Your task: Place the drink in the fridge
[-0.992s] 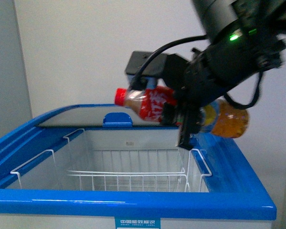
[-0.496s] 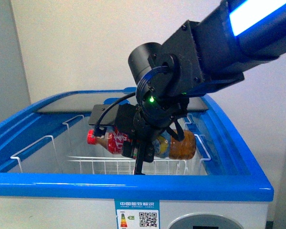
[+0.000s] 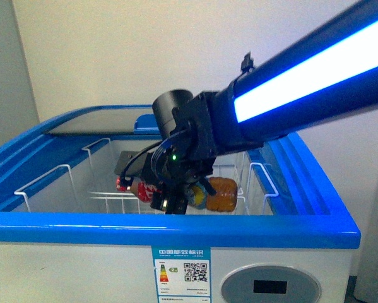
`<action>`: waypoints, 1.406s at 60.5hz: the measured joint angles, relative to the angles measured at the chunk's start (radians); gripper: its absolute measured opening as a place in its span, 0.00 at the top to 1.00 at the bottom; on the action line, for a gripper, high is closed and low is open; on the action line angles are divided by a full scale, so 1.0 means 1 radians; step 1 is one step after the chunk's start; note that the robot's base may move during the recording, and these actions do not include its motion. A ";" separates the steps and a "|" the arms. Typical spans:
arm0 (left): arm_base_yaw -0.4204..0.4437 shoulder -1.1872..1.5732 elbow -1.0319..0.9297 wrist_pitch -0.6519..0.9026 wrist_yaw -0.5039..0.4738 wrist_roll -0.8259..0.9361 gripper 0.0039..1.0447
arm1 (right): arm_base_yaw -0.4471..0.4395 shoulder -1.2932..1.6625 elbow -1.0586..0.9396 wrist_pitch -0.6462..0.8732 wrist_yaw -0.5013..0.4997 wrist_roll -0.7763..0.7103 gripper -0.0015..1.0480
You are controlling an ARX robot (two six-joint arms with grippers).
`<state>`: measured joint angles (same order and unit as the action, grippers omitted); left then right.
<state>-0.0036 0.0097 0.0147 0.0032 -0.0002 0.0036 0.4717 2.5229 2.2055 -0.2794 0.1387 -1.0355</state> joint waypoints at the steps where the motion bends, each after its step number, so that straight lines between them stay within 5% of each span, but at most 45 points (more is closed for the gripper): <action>1: 0.000 -0.001 0.000 0.000 0.000 0.000 0.98 | 0.000 0.022 0.020 -0.001 0.002 0.006 0.64; 23: 0.000 -0.003 0.000 -0.002 0.000 0.000 0.98 | 0.005 0.148 0.100 -0.002 0.027 0.031 0.64; 47: 0.000 -0.003 0.000 -0.002 0.000 0.000 0.98 | 0.011 0.008 -0.051 0.093 -0.031 0.090 0.06; 63: 0.000 -0.003 0.000 -0.002 0.000 0.000 0.98 | -0.032 -0.450 -0.399 0.271 -0.094 0.357 0.07; 69: 0.000 -0.003 0.000 -0.002 0.000 0.000 0.98 | -0.071 -0.568 -0.503 0.287 -0.060 0.482 0.07; 85: 0.000 -0.003 0.000 -0.002 0.000 0.000 0.98 | -0.249 -0.878 -0.790 0.311 0.248 0.785 0.07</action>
<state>-0.0036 0.0063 0.0147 0.0013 -0.0002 0.0032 0.2222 1.6447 1.4158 0.0315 0.3870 -0.2501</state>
